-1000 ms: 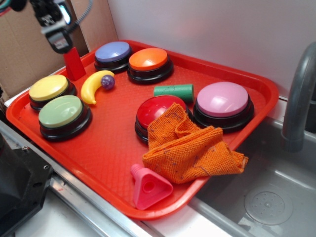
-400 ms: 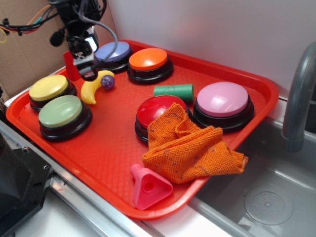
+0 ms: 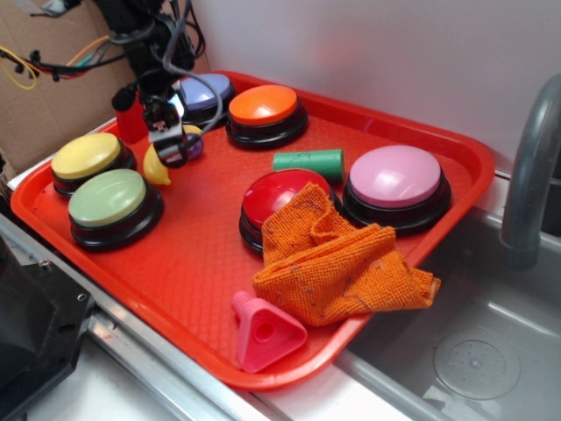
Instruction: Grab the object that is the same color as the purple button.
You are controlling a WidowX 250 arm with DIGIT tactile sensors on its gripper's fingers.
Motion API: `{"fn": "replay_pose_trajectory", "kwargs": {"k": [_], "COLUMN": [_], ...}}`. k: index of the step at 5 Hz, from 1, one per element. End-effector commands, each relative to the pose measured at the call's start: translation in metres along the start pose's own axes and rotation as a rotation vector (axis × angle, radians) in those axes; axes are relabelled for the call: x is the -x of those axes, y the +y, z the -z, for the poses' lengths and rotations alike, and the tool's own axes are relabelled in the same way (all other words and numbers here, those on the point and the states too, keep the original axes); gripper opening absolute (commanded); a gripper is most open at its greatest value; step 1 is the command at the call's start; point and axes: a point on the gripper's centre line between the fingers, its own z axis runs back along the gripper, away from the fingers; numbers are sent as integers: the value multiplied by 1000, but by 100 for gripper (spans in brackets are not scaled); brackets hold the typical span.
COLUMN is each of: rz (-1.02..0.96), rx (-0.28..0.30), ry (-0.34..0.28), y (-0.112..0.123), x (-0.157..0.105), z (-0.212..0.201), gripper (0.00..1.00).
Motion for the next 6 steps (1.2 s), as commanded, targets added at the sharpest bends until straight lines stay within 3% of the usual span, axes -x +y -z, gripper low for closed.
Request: {"fn": "replay_pose_trajectory", "kwargs": {"k": [1,3,4,5,6], "rz": [6,42,40,47,44], "rx": [-47,-41,-36,-39,-44], "ry": [-21,-30,-49,-30,-44], "y": [16,17,17,17,15], "x": [-12,-17,-18,-18,-19], "z": [7,14,17,19,16], "gripper": [100,100,23,0,0]}}
